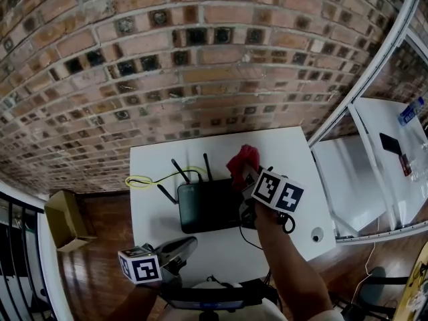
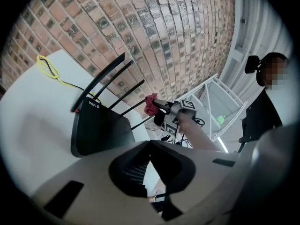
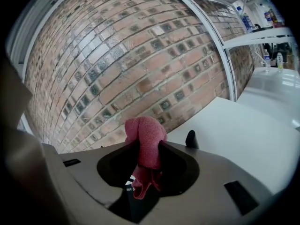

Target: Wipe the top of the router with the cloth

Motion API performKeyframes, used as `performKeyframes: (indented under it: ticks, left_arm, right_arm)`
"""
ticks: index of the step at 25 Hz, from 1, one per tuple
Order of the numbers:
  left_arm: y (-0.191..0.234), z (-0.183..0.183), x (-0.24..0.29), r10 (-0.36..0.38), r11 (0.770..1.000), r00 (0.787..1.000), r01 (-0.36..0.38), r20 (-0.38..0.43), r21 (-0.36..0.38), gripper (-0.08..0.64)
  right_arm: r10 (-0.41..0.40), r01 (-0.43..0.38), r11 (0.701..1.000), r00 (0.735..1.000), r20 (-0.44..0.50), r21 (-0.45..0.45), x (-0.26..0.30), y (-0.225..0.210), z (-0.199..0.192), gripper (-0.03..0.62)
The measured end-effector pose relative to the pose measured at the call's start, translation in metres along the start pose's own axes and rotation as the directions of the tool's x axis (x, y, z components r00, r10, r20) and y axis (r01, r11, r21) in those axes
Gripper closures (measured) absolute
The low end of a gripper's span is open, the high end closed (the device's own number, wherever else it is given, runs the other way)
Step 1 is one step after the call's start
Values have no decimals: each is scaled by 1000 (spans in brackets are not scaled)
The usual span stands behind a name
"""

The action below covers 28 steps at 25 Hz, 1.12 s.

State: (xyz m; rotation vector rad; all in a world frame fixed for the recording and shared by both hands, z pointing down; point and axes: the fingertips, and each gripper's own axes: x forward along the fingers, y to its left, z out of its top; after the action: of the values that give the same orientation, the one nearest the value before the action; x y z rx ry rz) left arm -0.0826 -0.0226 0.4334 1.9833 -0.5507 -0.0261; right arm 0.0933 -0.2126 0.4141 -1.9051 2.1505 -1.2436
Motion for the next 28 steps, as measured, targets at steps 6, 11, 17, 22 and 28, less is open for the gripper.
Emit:
performKeyframes:
  ticks: [6,11,17,22,28]
  left_arm:
    - [7,-3,-1,18,1000,1000,-18,-8,-8,537]
    - [6,-4,0,26,999,1000,-27,-17,-18,537]
    - [8,-7,2,28,999,999,-29,-20,-24,537]
    - [7,-5,3,40,999,999,-40,-18,-16,537]
    - [7,-1,4,46,999,999,-46,-3,-27,537]
  right_arm:
    - [1,0,999,1000,-28,46,8,-7,-12,453]
    - [-13,19,996,997,-77,85,15,-17,-29,453]
    - [-37,58,987,990,-139,148,26,-33,-55,453]
    - [-59,94,979,980,-188,182,36,-47,-73,453]
    - [-84,131,975,965,-250,178,48,-62,-94,453]
